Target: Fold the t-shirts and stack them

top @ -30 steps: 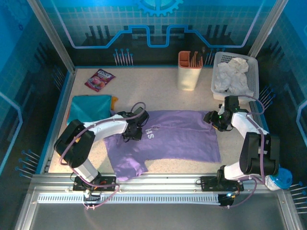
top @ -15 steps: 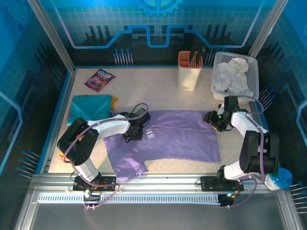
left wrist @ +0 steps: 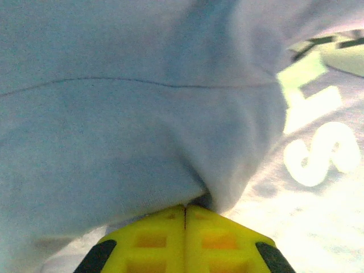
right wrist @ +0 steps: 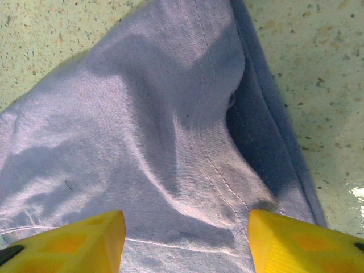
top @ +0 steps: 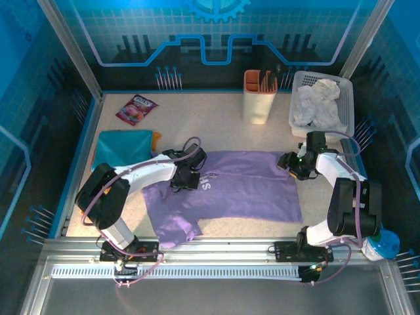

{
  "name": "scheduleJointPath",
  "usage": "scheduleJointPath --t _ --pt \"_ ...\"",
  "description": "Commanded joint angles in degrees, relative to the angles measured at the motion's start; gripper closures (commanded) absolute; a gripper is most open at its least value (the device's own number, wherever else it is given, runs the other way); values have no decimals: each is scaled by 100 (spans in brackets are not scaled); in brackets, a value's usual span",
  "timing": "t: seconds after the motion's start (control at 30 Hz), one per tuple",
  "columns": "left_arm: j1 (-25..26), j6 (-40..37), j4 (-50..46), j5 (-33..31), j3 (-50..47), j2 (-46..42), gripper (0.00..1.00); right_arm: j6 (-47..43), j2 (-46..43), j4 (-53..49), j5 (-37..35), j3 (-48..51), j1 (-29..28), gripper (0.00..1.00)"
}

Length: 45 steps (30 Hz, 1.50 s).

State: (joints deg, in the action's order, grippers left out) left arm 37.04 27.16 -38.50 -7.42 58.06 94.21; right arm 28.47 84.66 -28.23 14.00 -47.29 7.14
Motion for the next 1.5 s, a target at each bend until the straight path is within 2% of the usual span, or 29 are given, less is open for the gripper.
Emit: scheduleJointPath --t 0.0,0.33,0.37,0.47,0.5,0.57,0.83,0.93,1.13,1.33,1.47 --pt "49 297 -291 609 246 -232 100 54 59 -27 115 -167 -26 41" --pt "14 227 -956 1174 633 25 99 14 85 -43 95 -144 -26 41" --pt "14 187 -1031 1219 660 40 92 12 91 -38 99 -145 -23 41" --pt "-16 90 -1289 1099 687 -50 49 2 111 -51 112 -136 -26 41" --pt "-63 67 -1408 1046 689 -139 43 -8 112 -57 111 -140 -21 41" --pt "-270 53 -1574 1050 603 -376 40 -17 95 -59 116 -132 -22 41" --pt "-1258 166 -1526 1158 -504 -1708 43 -17 138 0 179 -110 -29 41" --pt "-1331 301 -1216 1087 -933 -1852 40 1 160 27 200 -125 -37 41" --pt "-1331 473 -236 1362 -1516 -1839 39 1 143 -6 213 -159 -60 41" --pt "-1341 501 -9 979 -1500 -1381 53 7 103 -7 211 -140 -56 41" --pt "-1377 485 37 912 -1432 -1086 67 1 112 -15 201 -149 -61 41"
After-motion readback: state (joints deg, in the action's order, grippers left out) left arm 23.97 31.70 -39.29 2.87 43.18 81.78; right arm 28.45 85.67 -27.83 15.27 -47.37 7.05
